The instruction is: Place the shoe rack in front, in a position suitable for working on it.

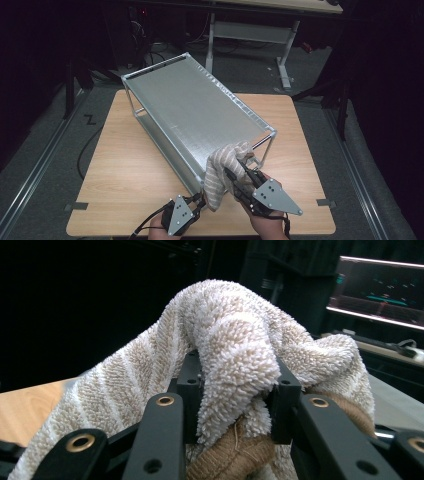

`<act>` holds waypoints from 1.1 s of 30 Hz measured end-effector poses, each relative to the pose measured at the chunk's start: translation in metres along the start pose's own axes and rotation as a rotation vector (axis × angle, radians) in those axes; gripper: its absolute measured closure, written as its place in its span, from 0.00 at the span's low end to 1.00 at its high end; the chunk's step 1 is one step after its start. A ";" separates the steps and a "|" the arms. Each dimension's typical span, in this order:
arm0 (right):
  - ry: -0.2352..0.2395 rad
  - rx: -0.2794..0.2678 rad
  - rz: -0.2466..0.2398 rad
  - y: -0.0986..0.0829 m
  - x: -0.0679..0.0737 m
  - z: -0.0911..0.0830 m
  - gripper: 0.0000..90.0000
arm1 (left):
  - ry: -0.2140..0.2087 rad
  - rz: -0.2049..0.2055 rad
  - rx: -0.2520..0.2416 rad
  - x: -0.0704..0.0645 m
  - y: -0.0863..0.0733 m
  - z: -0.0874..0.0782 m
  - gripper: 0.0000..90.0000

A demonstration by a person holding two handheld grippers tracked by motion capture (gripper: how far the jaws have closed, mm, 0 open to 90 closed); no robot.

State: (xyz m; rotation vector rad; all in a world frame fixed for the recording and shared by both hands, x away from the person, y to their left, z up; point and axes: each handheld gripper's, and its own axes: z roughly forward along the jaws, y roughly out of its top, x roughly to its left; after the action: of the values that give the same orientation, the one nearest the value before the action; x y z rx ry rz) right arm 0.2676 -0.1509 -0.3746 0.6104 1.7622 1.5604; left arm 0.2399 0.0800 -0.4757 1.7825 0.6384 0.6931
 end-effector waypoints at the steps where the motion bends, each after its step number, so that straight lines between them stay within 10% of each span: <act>1: 0.003 -0.003 -0.006 0.000 0.002 0.000 0.75 | 0.000 0.000 0.000 0.000 0.000 0.000 0.86; 10: -0.076 0.003 0.020 -0.005 -0.016 0.000 0.75 | -0.001 -0.001 0.001 0.000 0.000 0.000 0.86; 26: -0.400 0.068 0.151 -0.035 -0.111 -0.032 0.76 | -0.014 -0.016 0.009 0.001 0.001 -0.003 0.85; 33: -0.458 0.109 0.177 -0.049 -0.127 -0.051 0.76 | -0.018 -0.029 -0.042 0.002 0.011 -0.002 0.70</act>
State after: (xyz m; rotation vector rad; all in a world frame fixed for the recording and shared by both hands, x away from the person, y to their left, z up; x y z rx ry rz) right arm 0.3162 -0.2865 -0.3968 1.1062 1.4791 1.3080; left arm 0.2408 0.0790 -0.4643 1.7357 0.6319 0.6650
